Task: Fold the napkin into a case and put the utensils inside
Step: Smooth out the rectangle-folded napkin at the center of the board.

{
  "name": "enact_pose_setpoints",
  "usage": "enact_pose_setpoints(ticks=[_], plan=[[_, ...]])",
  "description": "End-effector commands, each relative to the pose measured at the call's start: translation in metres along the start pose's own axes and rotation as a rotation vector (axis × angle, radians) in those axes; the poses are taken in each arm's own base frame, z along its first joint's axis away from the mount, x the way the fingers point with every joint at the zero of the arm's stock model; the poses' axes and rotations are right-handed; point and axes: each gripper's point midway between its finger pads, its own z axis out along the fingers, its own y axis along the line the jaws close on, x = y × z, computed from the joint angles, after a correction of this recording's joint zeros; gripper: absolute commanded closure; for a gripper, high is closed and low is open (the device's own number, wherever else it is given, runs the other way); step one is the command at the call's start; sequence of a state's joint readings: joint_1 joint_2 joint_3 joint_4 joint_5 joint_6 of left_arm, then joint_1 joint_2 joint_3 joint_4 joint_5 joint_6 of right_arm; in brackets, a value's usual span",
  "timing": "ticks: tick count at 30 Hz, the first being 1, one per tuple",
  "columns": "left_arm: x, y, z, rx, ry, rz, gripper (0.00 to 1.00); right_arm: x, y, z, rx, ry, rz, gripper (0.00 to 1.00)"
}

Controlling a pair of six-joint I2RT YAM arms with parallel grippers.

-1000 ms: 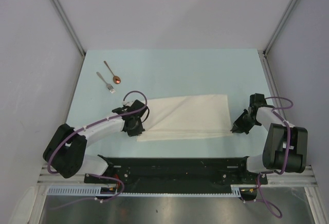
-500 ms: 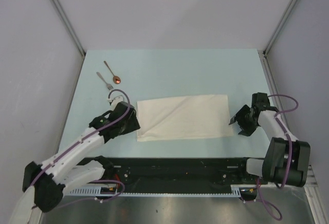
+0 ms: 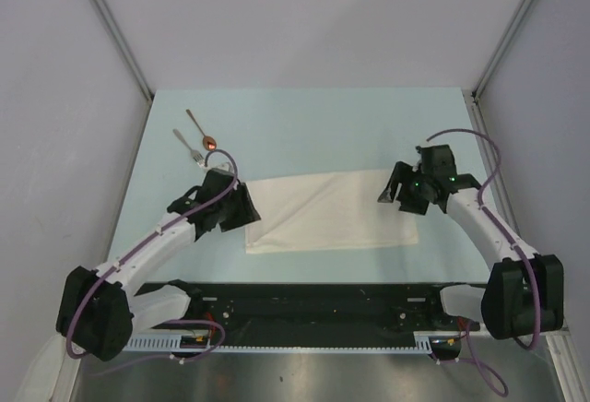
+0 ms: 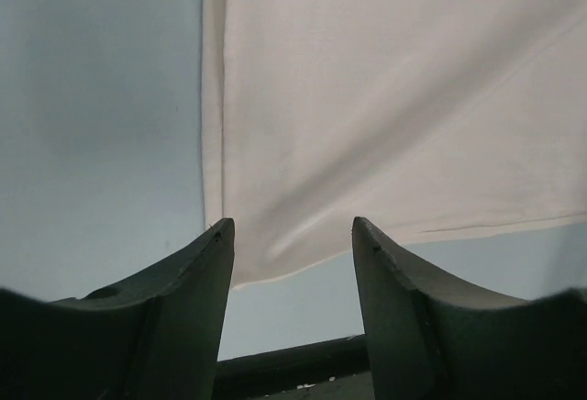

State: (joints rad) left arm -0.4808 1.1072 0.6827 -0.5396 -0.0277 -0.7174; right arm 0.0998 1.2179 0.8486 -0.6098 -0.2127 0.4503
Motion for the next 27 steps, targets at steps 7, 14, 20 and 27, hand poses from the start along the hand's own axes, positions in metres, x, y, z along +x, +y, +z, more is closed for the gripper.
enact_pose_setpoints(ticks=[7, 14, 20, 27], plan=[[-0.08, -0.021, 0.037, 0.159, -0.032, 0.01, 0.47, 0.038, 0.091, 0.031, -0.335, 0.12, -0.172, 0.62], [-0.108, 0.001, 0.068, 0.052, -0.009, 0.019, 0.52, 0.074, 0.138, 0.037, -0.457, 0.197, -0.247, 0.65], [-0.126, 0.012, 0.075, 0.002, -0.022, -0.002, 0.49, 0.096, 0.167, 0.047, -0.508, 0.254, -0.282, 0.68], [-0.133, -0.003, 0.097, 0.071, 0.047, -0.031, 0.56, 0.116, 0.209, 0.054, -0.592, 0.308, -0.32, 0.75]])
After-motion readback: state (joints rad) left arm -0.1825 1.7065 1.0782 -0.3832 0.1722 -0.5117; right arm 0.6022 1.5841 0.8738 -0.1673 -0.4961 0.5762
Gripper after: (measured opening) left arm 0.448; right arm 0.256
